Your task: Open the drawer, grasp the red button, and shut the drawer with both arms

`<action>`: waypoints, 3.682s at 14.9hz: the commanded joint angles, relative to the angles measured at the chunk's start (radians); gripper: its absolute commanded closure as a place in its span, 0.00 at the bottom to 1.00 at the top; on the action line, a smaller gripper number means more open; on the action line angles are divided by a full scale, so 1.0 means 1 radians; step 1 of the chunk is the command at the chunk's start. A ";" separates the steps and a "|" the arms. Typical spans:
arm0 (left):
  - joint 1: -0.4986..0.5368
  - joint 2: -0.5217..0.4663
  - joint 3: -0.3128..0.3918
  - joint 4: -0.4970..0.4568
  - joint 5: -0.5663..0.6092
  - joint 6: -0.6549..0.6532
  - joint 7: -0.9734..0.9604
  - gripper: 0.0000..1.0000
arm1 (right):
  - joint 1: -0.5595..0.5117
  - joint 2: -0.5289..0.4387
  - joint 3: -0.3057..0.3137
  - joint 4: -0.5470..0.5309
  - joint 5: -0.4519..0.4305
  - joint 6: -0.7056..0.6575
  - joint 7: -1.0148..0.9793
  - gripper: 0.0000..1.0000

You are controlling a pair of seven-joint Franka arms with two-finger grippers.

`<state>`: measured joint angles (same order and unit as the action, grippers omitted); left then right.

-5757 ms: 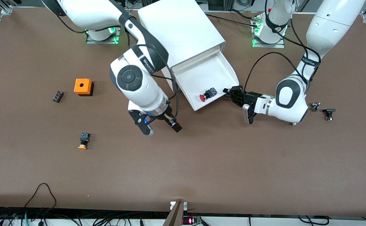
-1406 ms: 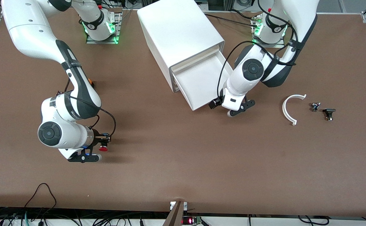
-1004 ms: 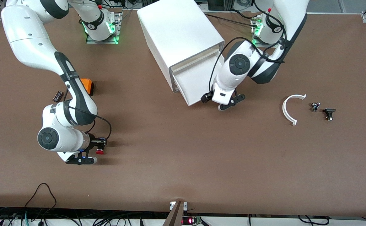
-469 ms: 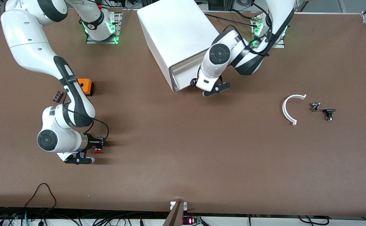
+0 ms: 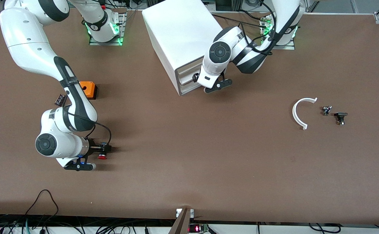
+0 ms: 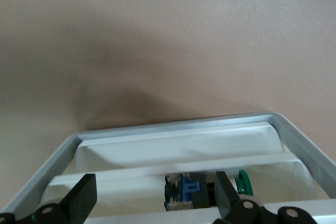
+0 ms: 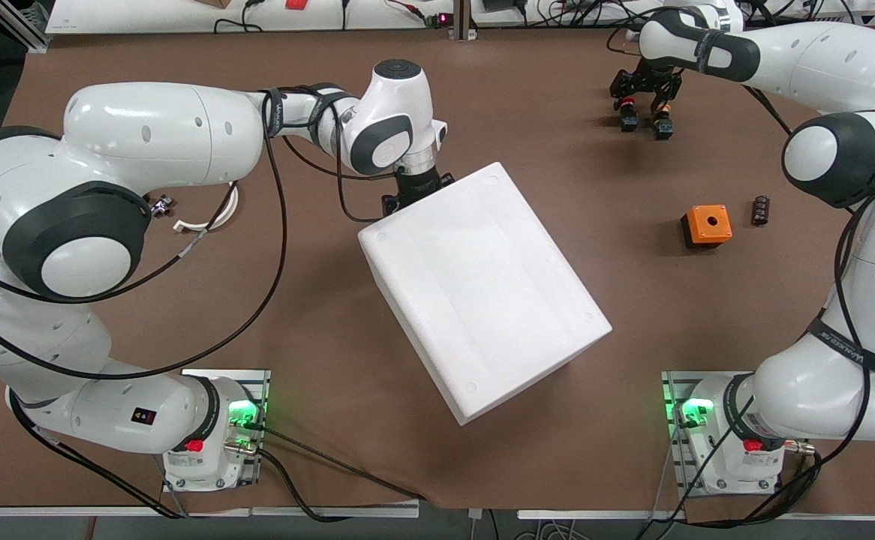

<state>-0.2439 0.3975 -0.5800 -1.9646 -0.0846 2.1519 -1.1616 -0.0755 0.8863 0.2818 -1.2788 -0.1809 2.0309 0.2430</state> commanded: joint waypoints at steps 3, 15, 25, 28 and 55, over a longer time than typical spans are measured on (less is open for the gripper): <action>-0.002 0.007 -0.014 -0.002 -0.055 -0.010 0.006 0.01 | -0.047 -0.116 0.007 -0.022 -0.008 -0.084 -0.062 0.01; 0.112 -0.025 -0.009 0.176 0.144 -0.271 0.281 0.01 | -0.132 -0.621 0.008 -0.364 0.040 -0.197 -0.042 0.01; 0.391 -0.155 -0.008 0.397 0.224 -0.572 0.888 0.01 | -0.129 -0.810 0.019 -0.326 0.104 -0.420 -0.054 0.01; 0.410 -0.247 0.113 0.380 0.174 -0.570 1.096 0.01 | -0.129 -0.810 0.017 -0.286 0.130 -0.426 -0.021 0.01; 0.180 -0.553 0.575 0.144 0.100 -0.521 1.261 0.00 | 0.097 -0.848 -0.234 -0.235 0.190 -0.452 -0.120 0.01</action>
<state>-0.0531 -0.1185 -0.0143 -1.7781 -0.0036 1.6055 0.1044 0.0117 0.0453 0.0589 -1.5266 -0.0047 1.5973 0.1436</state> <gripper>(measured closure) 0.000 0.004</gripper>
